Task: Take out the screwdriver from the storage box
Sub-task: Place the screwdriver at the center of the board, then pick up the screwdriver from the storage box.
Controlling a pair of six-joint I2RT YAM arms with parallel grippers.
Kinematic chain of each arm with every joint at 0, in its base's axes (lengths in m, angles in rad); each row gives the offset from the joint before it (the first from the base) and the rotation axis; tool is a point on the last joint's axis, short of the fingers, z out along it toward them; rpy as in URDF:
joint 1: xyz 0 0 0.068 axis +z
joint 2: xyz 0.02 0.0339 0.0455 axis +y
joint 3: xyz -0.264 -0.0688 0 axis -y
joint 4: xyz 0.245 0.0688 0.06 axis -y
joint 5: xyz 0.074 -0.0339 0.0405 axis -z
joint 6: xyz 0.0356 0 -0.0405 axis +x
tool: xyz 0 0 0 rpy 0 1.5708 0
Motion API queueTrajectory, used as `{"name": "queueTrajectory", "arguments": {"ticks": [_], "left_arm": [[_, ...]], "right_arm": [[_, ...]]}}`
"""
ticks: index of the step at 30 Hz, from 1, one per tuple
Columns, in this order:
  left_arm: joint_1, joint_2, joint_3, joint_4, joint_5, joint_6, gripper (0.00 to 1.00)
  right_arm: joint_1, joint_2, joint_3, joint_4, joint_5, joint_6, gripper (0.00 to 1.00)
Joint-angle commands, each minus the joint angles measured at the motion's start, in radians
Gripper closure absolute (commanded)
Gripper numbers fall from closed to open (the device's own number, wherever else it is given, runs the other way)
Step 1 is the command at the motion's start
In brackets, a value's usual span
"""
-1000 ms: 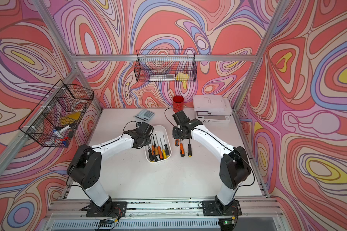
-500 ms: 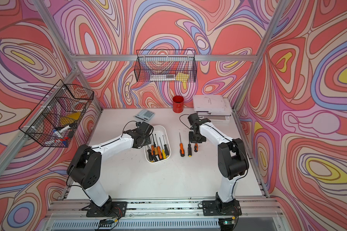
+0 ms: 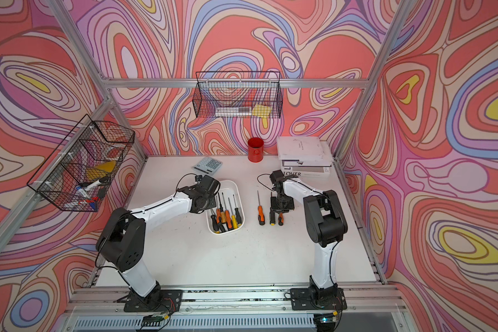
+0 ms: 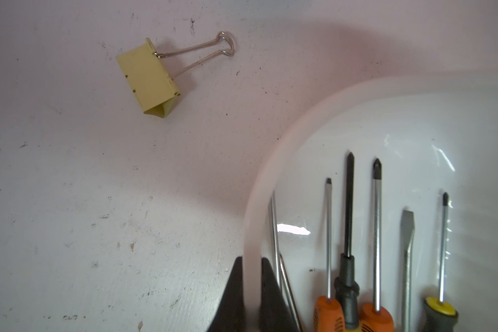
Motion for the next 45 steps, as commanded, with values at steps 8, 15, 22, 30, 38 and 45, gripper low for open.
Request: {"name": "queueTrajectory", "arguments": {"ticks": [8,15,22,30,38,45], "left_arm": [[0.003,-0.011,0.025,-0.035,-0.046,0.022,1.0],[0.002,-0.008,0.026,-0.032,-0.038,0.014,1.0],[0.003,-0.013,0.028,-0.034,-0.036,0.018,1.0],[0.002,-0.017,0.028,-0.031,-0.035,0.021,1.0],[0.002,-0.024,0.028,-0.025,-0.019,0.014,1.0],[0.003,-0.022,0.028,-0.025,-0.018,0.011,1.0]], "right_arm": [[-0.011,0.045,-0.009,0.034,-0.033,0.015,0.72],[-0.011,0.0,-0.004,0.025,-0.017,0.027,0.56],[-0.011,-0.101,0.018,0.002,0.024,0.037,0.49],[0.098,-0.357,0.066,0.024,-0.053,0.015,0.39],[0.226,-0.424,0.037,0.165,-0.263,0.097,0.36],[0.317,-0.352,-0.005,0.279,-0.365,0.141,0.36]]}}
